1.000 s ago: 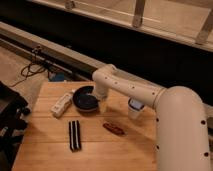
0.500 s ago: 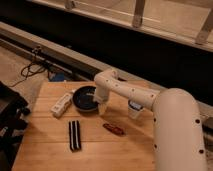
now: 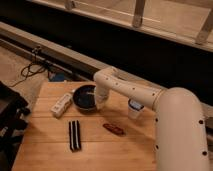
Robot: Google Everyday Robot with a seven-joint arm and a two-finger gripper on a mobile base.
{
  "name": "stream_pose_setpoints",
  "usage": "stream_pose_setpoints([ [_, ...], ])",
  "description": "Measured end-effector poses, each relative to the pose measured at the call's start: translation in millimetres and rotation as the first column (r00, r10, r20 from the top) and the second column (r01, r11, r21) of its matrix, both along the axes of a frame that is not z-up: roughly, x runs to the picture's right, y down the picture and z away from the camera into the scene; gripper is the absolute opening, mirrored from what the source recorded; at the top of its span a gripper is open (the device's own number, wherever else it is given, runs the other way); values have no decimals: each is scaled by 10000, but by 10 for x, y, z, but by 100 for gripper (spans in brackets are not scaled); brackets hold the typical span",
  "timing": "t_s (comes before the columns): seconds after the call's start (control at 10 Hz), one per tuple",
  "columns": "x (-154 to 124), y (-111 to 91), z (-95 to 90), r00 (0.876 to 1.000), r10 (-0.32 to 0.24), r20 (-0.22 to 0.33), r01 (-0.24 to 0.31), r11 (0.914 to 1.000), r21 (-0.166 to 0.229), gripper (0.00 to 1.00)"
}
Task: Pick up the ceramic bowl
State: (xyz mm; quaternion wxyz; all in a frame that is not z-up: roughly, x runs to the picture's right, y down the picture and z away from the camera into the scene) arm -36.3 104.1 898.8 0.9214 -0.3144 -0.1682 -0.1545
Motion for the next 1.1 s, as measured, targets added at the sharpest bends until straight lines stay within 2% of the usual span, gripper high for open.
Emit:
stream_pose_setpoints([
  [0.4,46,-335,-339,10000,-50,34,49,9994,334,9],
  [0.7,56,-557,-536,9999,-17,165,3,9960,890,9],
  [1.1,101,-849,-854,9993,-81,357,20,9859,1675,9],
])
